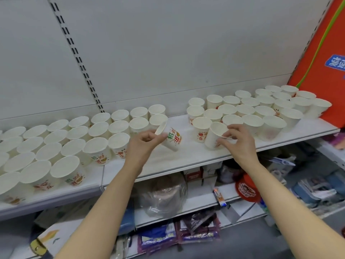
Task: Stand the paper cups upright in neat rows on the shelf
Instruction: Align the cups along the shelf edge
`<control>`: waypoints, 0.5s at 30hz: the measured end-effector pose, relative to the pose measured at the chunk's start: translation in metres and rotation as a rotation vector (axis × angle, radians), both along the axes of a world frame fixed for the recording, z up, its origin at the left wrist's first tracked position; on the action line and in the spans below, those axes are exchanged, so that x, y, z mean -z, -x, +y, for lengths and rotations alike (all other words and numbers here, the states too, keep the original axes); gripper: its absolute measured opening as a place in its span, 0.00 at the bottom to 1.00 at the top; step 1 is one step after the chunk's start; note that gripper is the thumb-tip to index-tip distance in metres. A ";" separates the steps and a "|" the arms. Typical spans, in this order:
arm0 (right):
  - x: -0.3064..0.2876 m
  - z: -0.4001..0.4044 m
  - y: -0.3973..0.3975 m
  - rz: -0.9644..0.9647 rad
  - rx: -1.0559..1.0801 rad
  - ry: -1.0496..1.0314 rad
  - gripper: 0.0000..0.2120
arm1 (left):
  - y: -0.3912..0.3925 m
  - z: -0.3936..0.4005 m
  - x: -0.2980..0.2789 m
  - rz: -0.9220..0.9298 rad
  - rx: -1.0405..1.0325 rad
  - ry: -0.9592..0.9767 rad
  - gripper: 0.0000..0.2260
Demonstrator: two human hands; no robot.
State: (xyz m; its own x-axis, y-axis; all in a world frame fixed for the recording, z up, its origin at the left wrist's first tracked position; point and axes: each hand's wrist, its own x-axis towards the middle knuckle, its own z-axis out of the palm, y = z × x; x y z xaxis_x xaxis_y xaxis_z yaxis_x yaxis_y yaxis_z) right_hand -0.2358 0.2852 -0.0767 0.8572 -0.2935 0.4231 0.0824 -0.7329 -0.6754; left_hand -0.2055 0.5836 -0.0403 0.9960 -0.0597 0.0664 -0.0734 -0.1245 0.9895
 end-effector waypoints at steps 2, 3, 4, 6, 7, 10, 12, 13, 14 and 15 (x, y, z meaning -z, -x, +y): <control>-0.004 0.017 0.005 -0.023 -0.012 -0.009 0.07 | 0.008 0.021 -0.005 0.027 -0.017 0.012 0.17; -0.006 0.028 0.008 -0.024 -0.027 -0.023 0.07 | 0.012 0.034 -0.006 0.038 -0.023 0.002 0.17; -0.007 0.041 0.011 -0.019 -0.051 -0.034 0.07 | 0.017 0.046 -0.006 0.043 -0.024 -0.017 0.16; -0.010 0.068 0.013 -0.014 -0.113 -0.045 0.07 | 0.029 0.071 -0.007 0.037 -0.019 -0.065 0.15; -0.011 0.082 0.013 -0.010 -0.146 -0.044 0.07 | 0.036 0.082 -0.007 0.038 -0.024 -0.081 0.15; -0.015 0.125 0.005 0.017 -0.226 -0.009 0.09 | 0.053 0.114 -0.002 0.073 -0.038 -0.107 0.16; -0.017 0.150 -0.004 0.028 -0.265 0.008 0.10 | 0.063 0.132 0.003 0.097 -0.040 -0.157 0.15; -0.018 0.161 -0.008 0.039 -0.283 0.012 0.10 | 0.067 0.139 0.006 0.106 -0.047 -0.178 0.14; -0.019 0.171 -0.012 0.046 -0.297 0.016 0.10 | 0.072 0.145 0.008 0.115 -0.059 -0.196 0.13; -0.019 0.179 -0.017 0.048 -0.304 0.021 0.10 | 0.076 0.150 0.009 0.117 -0.070 -0.210 0.13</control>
State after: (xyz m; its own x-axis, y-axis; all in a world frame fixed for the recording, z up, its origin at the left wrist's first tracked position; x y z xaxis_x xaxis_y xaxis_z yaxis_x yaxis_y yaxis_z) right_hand -0.2193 0.4641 -0.0576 0.9235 -0.0123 0.3833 0.2684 -0.6931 -0.6690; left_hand -0.2818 0.7339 -0.0495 0.9984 0.0093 -0.0561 0.0560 -0.3290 0.9427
